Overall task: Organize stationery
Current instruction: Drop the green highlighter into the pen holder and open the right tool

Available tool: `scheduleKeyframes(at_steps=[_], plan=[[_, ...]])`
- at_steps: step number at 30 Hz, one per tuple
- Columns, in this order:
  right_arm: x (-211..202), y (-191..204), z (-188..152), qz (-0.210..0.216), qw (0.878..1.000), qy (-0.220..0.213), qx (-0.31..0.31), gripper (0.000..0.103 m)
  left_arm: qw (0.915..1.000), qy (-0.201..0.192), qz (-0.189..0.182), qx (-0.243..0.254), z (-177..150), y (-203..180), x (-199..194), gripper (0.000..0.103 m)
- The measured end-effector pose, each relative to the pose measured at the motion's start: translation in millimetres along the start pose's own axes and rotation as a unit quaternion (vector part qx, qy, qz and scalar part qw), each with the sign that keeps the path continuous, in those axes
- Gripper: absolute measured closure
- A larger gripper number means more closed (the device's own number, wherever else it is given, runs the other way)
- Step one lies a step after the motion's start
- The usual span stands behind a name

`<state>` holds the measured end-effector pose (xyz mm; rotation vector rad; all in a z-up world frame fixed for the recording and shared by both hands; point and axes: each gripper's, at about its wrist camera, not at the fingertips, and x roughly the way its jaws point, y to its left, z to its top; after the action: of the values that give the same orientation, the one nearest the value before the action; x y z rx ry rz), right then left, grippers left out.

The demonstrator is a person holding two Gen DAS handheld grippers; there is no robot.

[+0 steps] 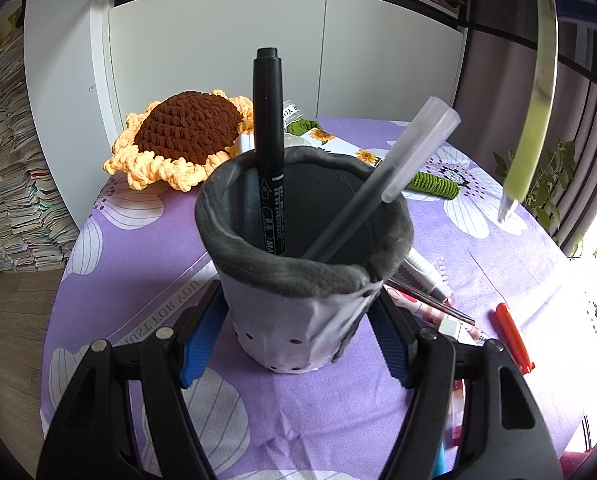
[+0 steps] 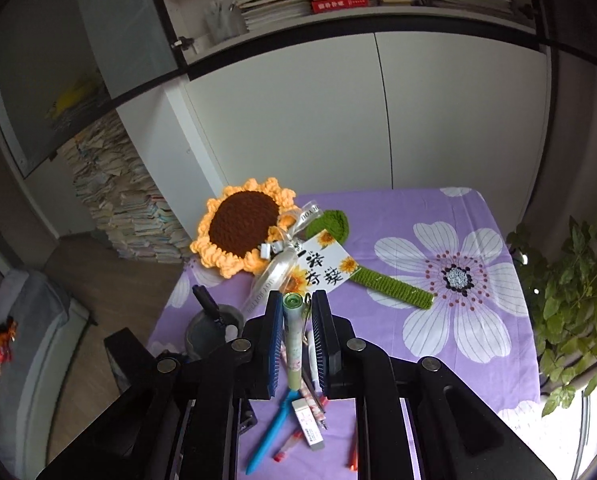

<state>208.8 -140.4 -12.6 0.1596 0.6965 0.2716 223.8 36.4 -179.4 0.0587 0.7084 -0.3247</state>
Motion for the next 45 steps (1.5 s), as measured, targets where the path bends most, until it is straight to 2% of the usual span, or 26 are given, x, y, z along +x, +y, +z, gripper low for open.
scheduleKeyframes(at_steps=[5, 9, 14, 20, 31, 35, 37, 40, 45], plan=[[-17.3, 27.7, 22.4, 0.028, 0.997, -0.062, -0.03, 0.087, 1.0, 0.0, 0.0, 0.0, -0.1, -0.2, 0.0, 0.034], [-5.8, 43.2, 29.7, 0.051, 0.995, -0.071, -0.038, 0.087, 1.0, 0.0, 0.0, 0.0, -0.2, -0.2, 0.0, 0.034], [27.8, 56.4, 17.7, 0.052, 0.996, -0.049, -0.055, 0.087, 1.0, 0.0, 0.0, 0.0, -0.3, -0.4, 0.0, 0.034], [71.4, 49.1, -7.6, 0.04, 0.998, 0.025, -0.05, 0.087, 1.0, 0.0, 0.0, 0.002, 1.1, -0.5, 0.7, 0.034], [88.3, 42.3, -26.8, 0.054, 0.994, 0.088, -0.04, 0.087, 1.0, 0.0, 0.001, 0.002, 1.8, -0.8, 1.6, 0.034], [78.9, 28.5, -26.0, 0.062, 0.994, 0.087, -0.019, 0.087, 1.0, -0.001, 0.0, 0.006, 2.1, -1.9, 2.0, 0.034], [72.9, 18.7, -25.5, 0.065, 0.994, 0.084, -0.006, 0.081, 1.0, -0.001, 0.001, 0.007, 2.6, -1.5, 2.7, 0.034], [65.3, 3.4, -26.8, 0.041, 0.996, 0.074, 0.012, 0.08, 1.0, 0.001, 0.001, 0.004, 1.6, -2.1, 1.2, 0.034], [62.4, -16.6, -31.7, 0.044, 0.995, 0.08, 0.045, 0.08, 1.0, 0.001, 0.001, 0.005, 1.8, -2.7, 2.4, 0.034]])
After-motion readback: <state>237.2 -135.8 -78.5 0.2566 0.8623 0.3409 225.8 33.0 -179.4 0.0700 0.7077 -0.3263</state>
